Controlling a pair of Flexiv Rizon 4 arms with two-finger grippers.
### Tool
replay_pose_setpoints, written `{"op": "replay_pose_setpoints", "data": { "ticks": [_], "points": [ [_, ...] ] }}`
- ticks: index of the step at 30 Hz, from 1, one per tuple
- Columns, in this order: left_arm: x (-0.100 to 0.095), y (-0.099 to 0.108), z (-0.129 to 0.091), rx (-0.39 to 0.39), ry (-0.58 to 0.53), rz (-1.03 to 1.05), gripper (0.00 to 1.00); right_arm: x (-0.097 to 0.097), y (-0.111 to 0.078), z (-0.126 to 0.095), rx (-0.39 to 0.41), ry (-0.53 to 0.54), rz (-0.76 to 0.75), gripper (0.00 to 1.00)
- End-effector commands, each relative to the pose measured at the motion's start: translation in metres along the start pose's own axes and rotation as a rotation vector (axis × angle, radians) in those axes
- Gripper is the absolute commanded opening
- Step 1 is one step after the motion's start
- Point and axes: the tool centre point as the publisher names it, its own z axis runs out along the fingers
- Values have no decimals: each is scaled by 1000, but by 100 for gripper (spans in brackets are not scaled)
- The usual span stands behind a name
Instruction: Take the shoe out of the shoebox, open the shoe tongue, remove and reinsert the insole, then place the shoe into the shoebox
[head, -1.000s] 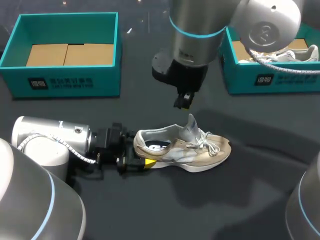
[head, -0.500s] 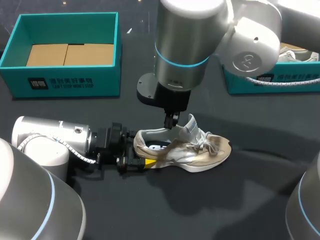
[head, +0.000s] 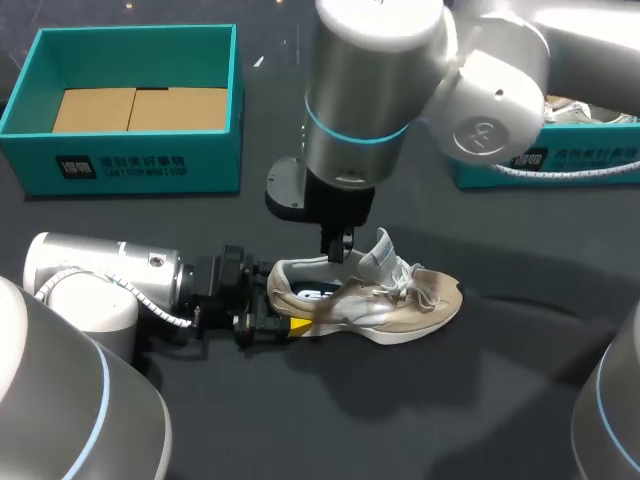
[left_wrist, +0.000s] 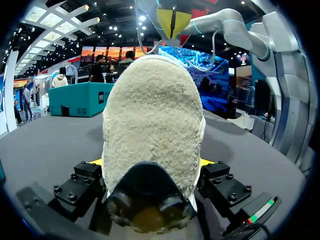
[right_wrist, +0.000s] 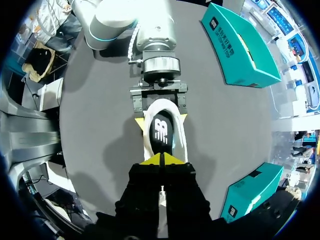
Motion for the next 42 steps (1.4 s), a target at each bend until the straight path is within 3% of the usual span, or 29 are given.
{"op": "replay_pose_setpoints", "data": {
  "ticks": [1,14,23,35,42],
  "points": [
    [1,1,2,0,-2,0,0,1,2,38,-67,-7,-16,0],
    [1,1,2,0,-2,0,0,1,2,38,-67,-7,-16,0],
    [1,1,2,0,-2,0,0,-14,4,82,-61,42,-48,0],
    [1,1,2,0,-2,0,0,-13,-1,105,-58,75,-45,0],
    [1,1,2,0,-2,0,0,-12,-17,117,-53,64,-24,0]
  ]
}}
